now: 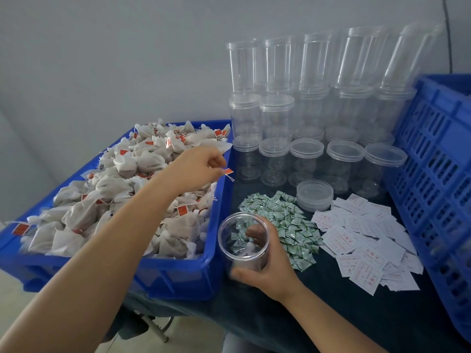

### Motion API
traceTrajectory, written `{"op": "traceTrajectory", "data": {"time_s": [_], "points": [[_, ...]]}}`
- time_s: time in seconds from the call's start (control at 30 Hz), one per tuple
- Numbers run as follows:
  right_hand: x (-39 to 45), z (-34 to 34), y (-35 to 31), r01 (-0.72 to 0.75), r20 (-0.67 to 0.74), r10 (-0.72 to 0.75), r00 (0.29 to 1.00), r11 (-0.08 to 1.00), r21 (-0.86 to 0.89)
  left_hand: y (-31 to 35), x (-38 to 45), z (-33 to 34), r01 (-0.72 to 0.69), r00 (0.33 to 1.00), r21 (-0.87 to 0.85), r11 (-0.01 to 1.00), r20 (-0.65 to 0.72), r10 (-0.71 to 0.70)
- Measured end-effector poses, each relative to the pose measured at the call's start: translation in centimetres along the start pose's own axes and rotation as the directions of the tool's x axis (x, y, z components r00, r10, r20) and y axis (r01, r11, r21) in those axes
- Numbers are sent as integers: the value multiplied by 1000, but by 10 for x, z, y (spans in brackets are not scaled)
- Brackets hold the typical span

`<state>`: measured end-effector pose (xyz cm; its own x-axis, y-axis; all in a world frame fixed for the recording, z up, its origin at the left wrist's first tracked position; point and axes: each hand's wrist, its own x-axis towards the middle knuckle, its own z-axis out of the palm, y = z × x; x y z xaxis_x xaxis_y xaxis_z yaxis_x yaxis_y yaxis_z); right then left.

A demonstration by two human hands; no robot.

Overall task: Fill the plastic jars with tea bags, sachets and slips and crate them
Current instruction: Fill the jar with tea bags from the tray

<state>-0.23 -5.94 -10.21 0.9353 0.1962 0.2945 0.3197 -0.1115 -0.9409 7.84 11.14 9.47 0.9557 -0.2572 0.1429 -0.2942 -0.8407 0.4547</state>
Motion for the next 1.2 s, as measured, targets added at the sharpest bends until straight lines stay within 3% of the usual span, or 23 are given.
{"op": "traceTrajectory", "data": {"time_s": [0.07, 0.17, 0.37, 0.53, 0.83, 1.03, 1.2], "points": [[0, 0, 0, 4, 0, -4, 1000, 1000, 2, -16, 4, 11, 70, 995, 31, 997, -69, -68], [-1, 0, 0, 11, -1, -11, 1000, 1000, -1, -35, 5, 26, 151, 986, -1, 988, -68, -151], [-1, -1, 2, 12, -2, -12, 1000, 1000, -5, -51, 0, 41, 235, 956, 2, 972, 178, -232], [0, 1, 6, 3, -3, -3, 1000, 1000, -5, -53, -2, 40, 180, 951, 43, 983, 248, -185], [0, 1, 7, 7, -6, -7, 1000, 1000, -2, -53, -1, 45, 174, 970, 187, 967, 138, -202], [0, 0, 6, 8, -4, -8, 1000, 1000, -2, -55, -4, 34, 178, 979, 131, 975, 80, -189], [0, 1, 6, 15, -7, -15, 1000, 1000, 7, -50, -9, 11, 190, 981, 181, 965, 13, -195]]}}
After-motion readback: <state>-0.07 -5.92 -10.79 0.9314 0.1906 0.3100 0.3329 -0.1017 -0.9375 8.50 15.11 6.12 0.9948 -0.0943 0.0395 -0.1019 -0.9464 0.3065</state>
